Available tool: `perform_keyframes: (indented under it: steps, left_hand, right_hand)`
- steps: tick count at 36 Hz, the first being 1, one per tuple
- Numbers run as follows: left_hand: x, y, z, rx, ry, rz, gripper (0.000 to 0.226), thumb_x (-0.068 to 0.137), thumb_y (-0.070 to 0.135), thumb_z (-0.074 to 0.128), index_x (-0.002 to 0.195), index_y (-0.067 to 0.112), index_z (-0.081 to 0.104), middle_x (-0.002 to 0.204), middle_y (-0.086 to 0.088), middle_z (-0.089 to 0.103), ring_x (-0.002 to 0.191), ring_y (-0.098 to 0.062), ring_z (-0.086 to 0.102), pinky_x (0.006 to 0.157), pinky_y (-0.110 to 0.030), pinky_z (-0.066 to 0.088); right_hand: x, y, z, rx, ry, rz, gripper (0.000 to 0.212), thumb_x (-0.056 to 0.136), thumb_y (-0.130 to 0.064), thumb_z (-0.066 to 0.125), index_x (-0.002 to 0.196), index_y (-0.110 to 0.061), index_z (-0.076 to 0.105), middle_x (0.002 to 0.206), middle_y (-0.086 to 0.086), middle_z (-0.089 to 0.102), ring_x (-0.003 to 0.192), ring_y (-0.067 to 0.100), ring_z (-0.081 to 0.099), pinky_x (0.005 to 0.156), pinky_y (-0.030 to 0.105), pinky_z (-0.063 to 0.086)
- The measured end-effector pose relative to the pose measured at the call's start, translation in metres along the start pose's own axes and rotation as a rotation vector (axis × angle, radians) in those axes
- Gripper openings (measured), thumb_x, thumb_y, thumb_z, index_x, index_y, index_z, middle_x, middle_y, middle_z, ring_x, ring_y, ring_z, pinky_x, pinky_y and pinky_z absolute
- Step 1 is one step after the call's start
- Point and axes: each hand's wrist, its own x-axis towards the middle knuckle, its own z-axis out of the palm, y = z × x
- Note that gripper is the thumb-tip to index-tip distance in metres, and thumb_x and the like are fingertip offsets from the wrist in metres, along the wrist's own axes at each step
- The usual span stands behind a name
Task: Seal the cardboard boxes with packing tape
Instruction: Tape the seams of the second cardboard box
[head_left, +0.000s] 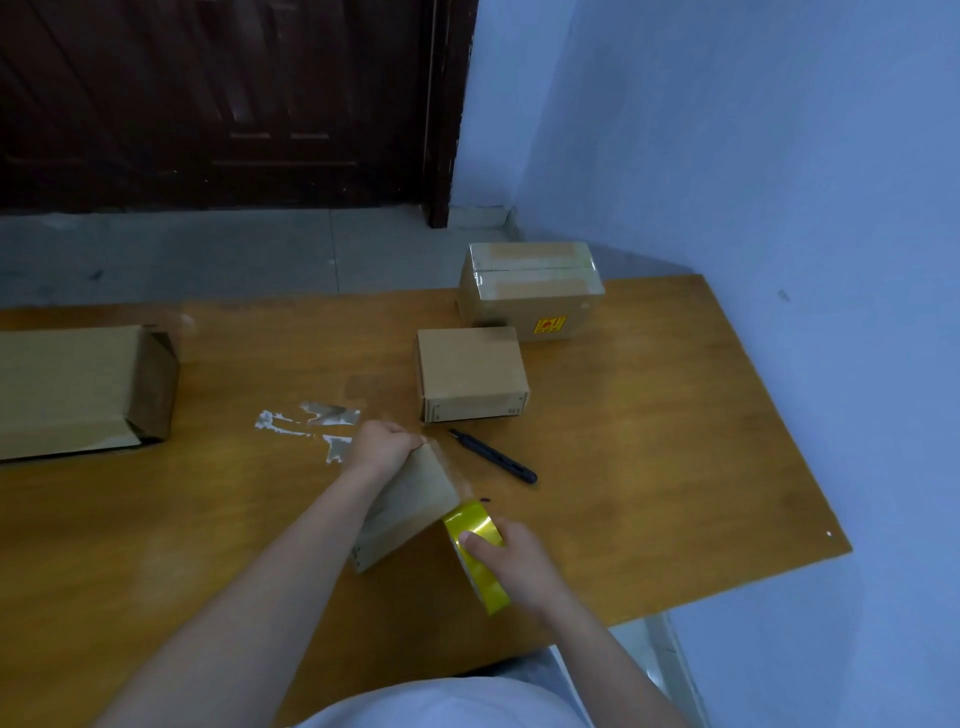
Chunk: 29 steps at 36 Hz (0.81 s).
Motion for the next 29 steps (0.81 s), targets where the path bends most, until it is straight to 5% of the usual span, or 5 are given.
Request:
perform_keyframes:
  steps: [5,8,12,15,29]
  left_hand:
    - [0.001,-0.001,-0.001,0.027,-0.005,0.057,0.014,0.087,0.023,0.065,0.075,0.019,0.069,0.085,-0.002,0.065,0.088,-0.023,0.058,0.078,-0.033,0.045]
    - [-0.003,-0.002,-0.002,-0.016,0.009,0.094,0.014,0.09,0.026,0.063,0.078,0.02,0.068,0.088,0.001,0.064,0.09,-0.02,0.056,0.08,-0.033,0.043]
    - [-0.007,-0.004,-0.002,-0.065,0.025,0.13,0.017,0.085,0.029,0.07,0.074,0.017,0.065,0.085,0.0,0.066,0.088,-0.018,0.059,0.08,-0.033,0.043]
    - [-0.007,-0.007,-0.002,-0.048,0.039,0.145,0.02,0.082,0.03,0.073,0.072,0.016,0.064,0.082,-0.001,0.067,0.087,-0.019,0.06,0.078,-0.033,0.044]
    - [-0.001,-0.007,0.0,0.063,0.073,0.094,0.032,0.082,0.045,0.069,0.068,0.019,0.059,0.071,0.0,0.059,0.074,-0.02,0.056,0.065,-0.031,0.04]
  right_hand:
    - [-0.003,-0.005,0.0,-0.006,-0.026,-0.021,0.029,0.092,-0.036,0.059,0.108,-0.012,0.064,0.102,0.005,0.069,0.081,0.01,0.062,0.069,0.019,0.048]
    - [-0.007,-0.008,-0.002,-0.029,-0.036,-0.028,0.031,0.093,-0.036,0.058,0.109,-0.01,0.062,0.106,0.009,0.067,0.082,0.01,0.061,0.077,0.029,0.051]
    - [-0.009,-0.009,-0.004,-0.019,-0.024,-0.036,0.035,0.094,-0.033,0.057,0.115,-0.005,0.059,0.108,0.008,0.065,0.099,0.019,0.062,0.079,0.025,0.051]
    - [-0.009,-0.008,-0.003,-0.004,-0.034,-0.031,0.032,0.093,-0.036,0.058,0.109,-0.009,0.062,0.103,0.007,0.068,0.093,0.019,0.065,0.086,0.037,0.052]
    - [-0.005,-0.005,-0.002,-0.007,-0.037,-0.054,0.012,0.092,-0.036,0.059,0.096,-0.025,0.061,0.095,0.001,0.069,0.089,0.018,0.066,0.081,0.036,0.052]
